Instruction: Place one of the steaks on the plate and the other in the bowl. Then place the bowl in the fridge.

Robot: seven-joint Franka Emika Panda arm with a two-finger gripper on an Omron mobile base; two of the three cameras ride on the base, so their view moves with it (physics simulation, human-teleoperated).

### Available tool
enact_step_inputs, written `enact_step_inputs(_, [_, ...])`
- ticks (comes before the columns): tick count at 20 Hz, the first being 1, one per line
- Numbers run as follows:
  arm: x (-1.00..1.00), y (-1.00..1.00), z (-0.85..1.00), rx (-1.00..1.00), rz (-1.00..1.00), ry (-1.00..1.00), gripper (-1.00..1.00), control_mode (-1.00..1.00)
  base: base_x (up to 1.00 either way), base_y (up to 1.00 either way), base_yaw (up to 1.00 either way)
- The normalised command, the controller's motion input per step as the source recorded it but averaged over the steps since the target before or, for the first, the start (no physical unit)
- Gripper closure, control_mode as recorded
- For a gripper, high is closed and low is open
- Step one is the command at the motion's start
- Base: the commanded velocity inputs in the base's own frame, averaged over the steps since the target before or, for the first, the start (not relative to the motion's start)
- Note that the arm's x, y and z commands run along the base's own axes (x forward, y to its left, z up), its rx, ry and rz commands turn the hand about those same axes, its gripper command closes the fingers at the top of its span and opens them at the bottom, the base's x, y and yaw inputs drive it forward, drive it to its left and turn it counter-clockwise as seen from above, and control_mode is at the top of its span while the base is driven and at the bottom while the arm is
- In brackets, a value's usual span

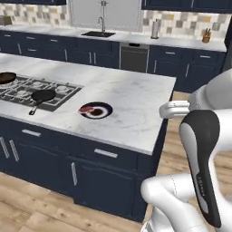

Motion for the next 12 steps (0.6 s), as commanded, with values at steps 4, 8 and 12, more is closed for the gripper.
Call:
enact_step_inputs(4, [0.00,0.00,0.00,0.00,0.00,0.00,-1.00,1.00,-0.57,1.00,0.00])
enact_step_inputs(8, [0.00,0.00,0.00,0.00,0.00,0.00,-1.00,1.00,0.20,1.00,0.00])
enact_step_inputs(12, [0.00,0.00,0.00,0.00,0.00,0.00,-1.00,1.00,1.00,1.00,-0.09])
